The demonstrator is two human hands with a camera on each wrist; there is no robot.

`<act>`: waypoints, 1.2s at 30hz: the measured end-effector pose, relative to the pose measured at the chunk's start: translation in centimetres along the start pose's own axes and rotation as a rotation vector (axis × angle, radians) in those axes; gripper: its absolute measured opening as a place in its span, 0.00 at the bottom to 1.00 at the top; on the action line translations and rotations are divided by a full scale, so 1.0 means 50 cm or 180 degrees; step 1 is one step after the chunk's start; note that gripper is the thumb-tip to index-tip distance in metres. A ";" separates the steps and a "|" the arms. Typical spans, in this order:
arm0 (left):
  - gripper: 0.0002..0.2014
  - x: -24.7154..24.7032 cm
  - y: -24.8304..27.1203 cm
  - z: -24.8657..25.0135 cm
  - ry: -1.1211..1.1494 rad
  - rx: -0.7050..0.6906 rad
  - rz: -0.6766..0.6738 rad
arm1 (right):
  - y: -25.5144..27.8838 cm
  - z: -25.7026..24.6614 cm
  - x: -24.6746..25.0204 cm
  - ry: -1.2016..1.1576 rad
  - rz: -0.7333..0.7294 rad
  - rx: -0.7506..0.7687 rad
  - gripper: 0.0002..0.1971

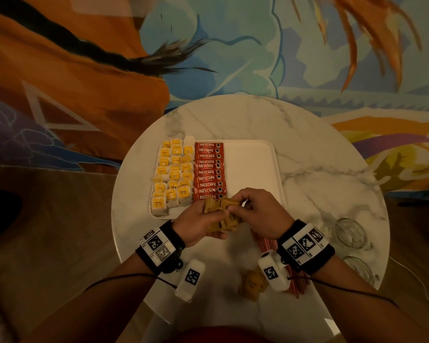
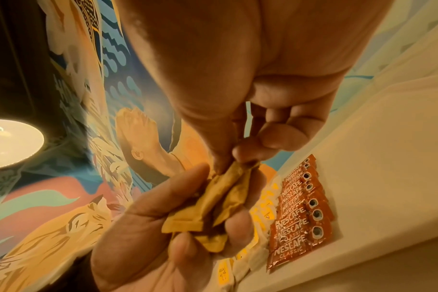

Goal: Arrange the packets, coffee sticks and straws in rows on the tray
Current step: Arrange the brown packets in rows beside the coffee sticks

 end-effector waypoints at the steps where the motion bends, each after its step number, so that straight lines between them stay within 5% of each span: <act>1: 0.12 0.002 -0.001 0.001 -0.0014 -0.0008 0.0038 | -0.002 -0.001 -0.001 -0.0050 0.0024 0.0000 0.01; 14: 0.16 0.043 -0.020 0.026 0.0277 -0.0207 0.0562 | -0.020 0.001 -0.018 -0.0703 0.0279 -0.0243 0.18; 20: 0.15 0.054 -0.023 0.027 0.0190 -0.0200 0.0641 | -0.026 -0.005 -0.018 -0.0967 0.0336 -0.0282 0.07; 30: 0.13 0.065 -0.026 0.034 -0.0179 -0.0188 0.0531 | -0.044 -0.034 -0.009 -0.1308 0.0654 -0.0140 0.16; 36: 0.11 0.077 -0.034 0.045 0.0055 -0.0318 0.0667 | -0.049 -0.018 -0.026 -0.1313 0.0679 -0.0240 0.07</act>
Point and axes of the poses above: each hand's wrist, its own y-axis away from the middle knuckle, its own x-axis out of the back of the hand, z = x × y, the point moved 3 cm from there along -y, towards the middle knuckle, and after that the axes turned 10 degrees about -y, right-handed, at the moved point
